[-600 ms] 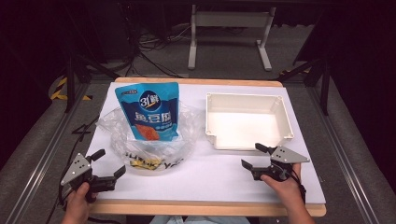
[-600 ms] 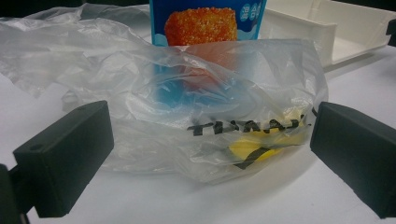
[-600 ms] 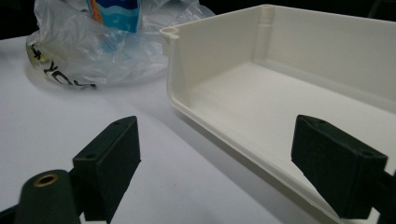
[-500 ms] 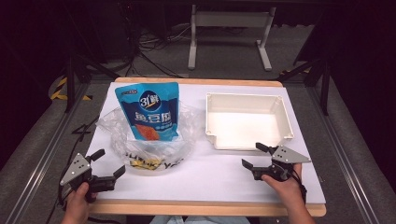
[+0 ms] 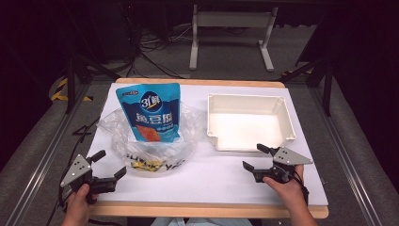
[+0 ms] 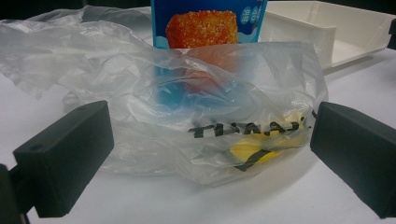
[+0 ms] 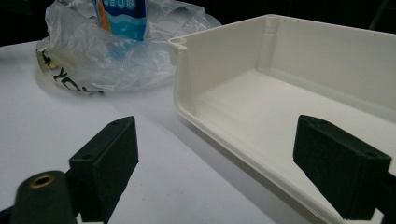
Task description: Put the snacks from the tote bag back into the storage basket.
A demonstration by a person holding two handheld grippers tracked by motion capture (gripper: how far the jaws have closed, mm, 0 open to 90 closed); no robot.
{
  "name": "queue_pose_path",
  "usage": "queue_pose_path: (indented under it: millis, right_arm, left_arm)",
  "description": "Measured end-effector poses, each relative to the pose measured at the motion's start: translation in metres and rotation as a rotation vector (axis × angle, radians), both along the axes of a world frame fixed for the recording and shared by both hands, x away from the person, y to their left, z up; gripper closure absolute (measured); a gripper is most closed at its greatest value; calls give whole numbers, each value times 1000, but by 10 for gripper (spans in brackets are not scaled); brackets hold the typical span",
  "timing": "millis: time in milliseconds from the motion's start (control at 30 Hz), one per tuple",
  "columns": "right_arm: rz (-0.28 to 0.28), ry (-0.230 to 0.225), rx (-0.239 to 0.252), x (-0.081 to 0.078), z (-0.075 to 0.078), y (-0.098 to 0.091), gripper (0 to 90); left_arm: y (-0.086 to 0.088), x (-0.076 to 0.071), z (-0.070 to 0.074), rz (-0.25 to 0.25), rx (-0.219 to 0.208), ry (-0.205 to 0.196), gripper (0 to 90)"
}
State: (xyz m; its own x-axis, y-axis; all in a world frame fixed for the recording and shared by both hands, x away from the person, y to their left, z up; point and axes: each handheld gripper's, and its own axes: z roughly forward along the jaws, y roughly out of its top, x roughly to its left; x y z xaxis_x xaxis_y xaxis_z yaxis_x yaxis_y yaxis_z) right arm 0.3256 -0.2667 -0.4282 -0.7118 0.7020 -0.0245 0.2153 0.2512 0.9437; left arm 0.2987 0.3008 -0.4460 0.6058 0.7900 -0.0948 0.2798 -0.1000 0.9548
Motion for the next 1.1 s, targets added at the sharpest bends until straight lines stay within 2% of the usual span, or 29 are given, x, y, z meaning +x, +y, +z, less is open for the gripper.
queue_pose_path:
  millis: [167, 433, 533, 567, 633, 667, 900, 1100]
  right_arm:
    - [13, 13, -6, 2, 7, 0, 143]
    - [33, 9, -61, 2, 34, 7, 123]
    - [48, 22, -73, 2, 44, 10, 122]
    - [65, 55, -56, 2, 47, 12, 122]
    - [81, 81, -10, 1, 51, 13, 123]
    - [81, 73, -1, 0, 54, 15, 123]
    - [74, 48, -30, 0, 69, 22, 118]
    - [76, 36, -15, 5, 76, 25, 96]
  left_arm:
    - [0, 0, 0, 6, 4, 1, 2]
    - [0, 1, -1, 19, 8, 6, 2]
    - [0, 1, -1, 15, 10, 6, 2]
    - [-1, 1, -1, 15, 9, 5, 2]
    - [-1, 0, -1, 15, 9, 6, 2]
    - [-1, 0, -1, 15, 9, 5, 2]
    - [-1, 0, 0, 11, 10, 3, 2]
    - [-1, 0, -1, 15, 9, 5, 2]
